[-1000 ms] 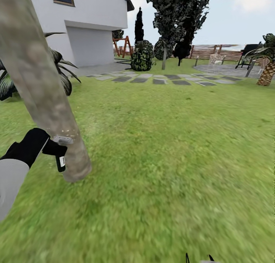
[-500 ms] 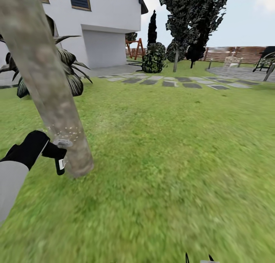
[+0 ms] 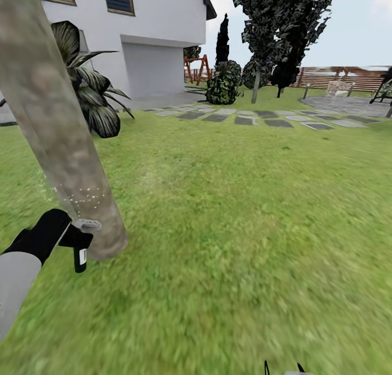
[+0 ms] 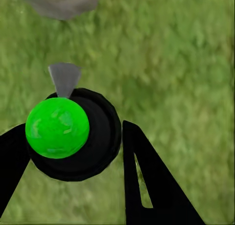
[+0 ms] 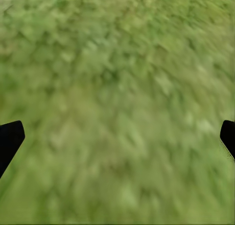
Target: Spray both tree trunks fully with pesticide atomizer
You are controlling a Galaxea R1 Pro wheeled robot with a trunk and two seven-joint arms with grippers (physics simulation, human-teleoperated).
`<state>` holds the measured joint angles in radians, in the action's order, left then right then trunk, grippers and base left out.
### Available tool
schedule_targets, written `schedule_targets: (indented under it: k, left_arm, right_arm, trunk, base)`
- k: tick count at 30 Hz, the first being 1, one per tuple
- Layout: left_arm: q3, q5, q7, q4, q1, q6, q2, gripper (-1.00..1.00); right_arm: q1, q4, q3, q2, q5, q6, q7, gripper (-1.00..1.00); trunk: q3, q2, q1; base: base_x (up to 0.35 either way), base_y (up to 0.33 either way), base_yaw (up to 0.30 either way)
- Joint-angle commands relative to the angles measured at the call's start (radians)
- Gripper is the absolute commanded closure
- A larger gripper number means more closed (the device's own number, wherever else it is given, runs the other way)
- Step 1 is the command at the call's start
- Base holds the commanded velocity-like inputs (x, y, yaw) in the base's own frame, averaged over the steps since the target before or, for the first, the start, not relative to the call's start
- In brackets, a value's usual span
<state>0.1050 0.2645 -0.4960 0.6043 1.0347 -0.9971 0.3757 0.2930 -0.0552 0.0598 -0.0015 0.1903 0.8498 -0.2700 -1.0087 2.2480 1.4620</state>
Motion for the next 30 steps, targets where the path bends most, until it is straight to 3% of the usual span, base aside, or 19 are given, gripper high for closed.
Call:
schedule_targets:
  k: [1,3,5,8,13,15,18,23,30]
  left_arm:
    - [-0.040,-0.011,0.009,0.000,-0.014,0.003,0.001,1.00]
    - [-0.107,-0.018,0.039,0.000,-0.032,0.023,0.000,1.00]
    - [-0.137,-0.022,0.091,0.000,-0.055,0.047,-0.001,1.00]
    - [-0.147,-0.026,0.126,0.000,-0.085,0.056,-0.005,1.00]
    - [-0.151,-0.025,0.137,0.001,-0.148,0.063,-0.053,1.00]
    - [-0.155,-0.031,0.138,-0.009,-0.194,0.157,-0.070,1.00]
    - [-0.163,-0.040,0.139,-0.038,-0.235,0.195,-0.077,1.00]
    - [-0.227,-0.043,0.139,-0.037,-0.243,0.203,-0.080,1.00]
    - [-0.238,-0.045,0.205,-0.031,-0.243,0.204,-0.083,1.00]
  right_arm:
    - [0.000,0.000,0.000,0.000,0.000,0.000,0.000,-1.00]
    - [0.000,0.000,0.000,0.000,0.000,0.000,0.000,-1.00]
    - [0.000,0.000,0.000,0.000,0.000,0.000,0.000,-1.00]
    - [0.000,0.000,0.000,-0.001,0.000,0.000,0.000,-1.00]
    - [0.000,0.000,-0.001,0.000,0.000,-0.001,0.000,-1.00]
    - [0.000,0.000,0.000,0.000,0.000,0.000,0.000,-1.00]
    - [0.000,0.000,0.000,0.000,0.000,0.000,0.000,-1.00]
    - [0.000,0.000,-0.001,0.000,0.000,0.000,0.000,-1.00]
    - [0.000,0.000,-0.001,0.000,0.000,0.000,0.000,-1.00]
  trunk:
    - [0.000,0.000,0.000]
    - [0.000,0.000,0.000]
    - [0.000,0.000,0.000]
    - [0.000,0.000,0.000]
    - [0.000,0.000,0.000]
    - [0.000,0.000,0.000]
    - [0.000,0.000,0.000]
    - [0.000,0.000,0.000]
    - [0.000,0.000,0.000]
  base:
    - [0.229,-0.079,0.000]
    - [0.128,-0.041,0.000]
    - [0.034,-0.011,0.000]
    - [0.009,-0.003,0.000]
    - [0.001,0.000,0.159]
    - [0.000,0.000,0.200]
    - [0.000,0.000,0.043]
    - [0.019,0.000,0.004]
    - [0.253,0.000,0.204]
